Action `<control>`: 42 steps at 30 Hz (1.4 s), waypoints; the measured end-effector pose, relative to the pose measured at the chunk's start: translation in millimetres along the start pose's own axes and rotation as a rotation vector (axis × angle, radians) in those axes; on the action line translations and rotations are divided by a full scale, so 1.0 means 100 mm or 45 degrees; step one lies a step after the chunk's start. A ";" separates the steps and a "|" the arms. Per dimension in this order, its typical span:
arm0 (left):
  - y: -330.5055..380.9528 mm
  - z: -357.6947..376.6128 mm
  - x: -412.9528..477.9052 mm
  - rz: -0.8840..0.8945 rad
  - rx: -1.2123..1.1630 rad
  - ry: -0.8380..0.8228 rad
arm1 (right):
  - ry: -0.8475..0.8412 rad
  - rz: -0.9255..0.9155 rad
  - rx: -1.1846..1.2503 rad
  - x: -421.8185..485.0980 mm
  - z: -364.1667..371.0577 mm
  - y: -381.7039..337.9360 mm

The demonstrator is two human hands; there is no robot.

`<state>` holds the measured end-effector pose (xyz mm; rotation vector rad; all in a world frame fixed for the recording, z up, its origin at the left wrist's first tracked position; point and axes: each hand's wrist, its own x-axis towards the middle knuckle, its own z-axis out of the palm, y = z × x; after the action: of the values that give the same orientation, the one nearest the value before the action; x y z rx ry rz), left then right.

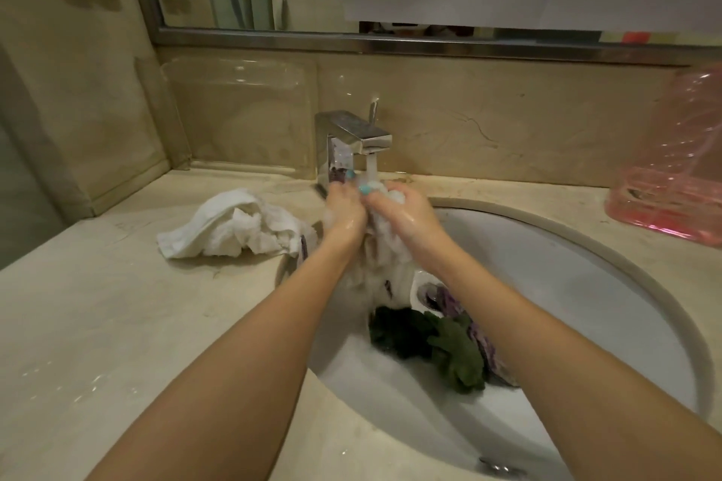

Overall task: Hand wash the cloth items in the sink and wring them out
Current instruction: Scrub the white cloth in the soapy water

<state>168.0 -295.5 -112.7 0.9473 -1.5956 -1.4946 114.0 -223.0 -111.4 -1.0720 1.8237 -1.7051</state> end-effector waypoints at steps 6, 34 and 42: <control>0.08 0.32 -0.51 0.231 0.111 -0.211 | 0.691 0.209 0.115 0.16 -0.17 0.08; 0.07 0.21 -0.37 0.135 0.087 -0.230 | 0.747 0.202 -0.198 0.01 -0.10 0.02; 0.04 -0.02 -0.15 -0.029 -0.036 -0.103 | 0.431 -0.134 -0.181 -0.13 0.20 -0.18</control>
<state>176.0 -282.7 -109.3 0.9021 -1.6211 -1.5857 141.1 -225.2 -99.9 -0.9965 2.1577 -1.9390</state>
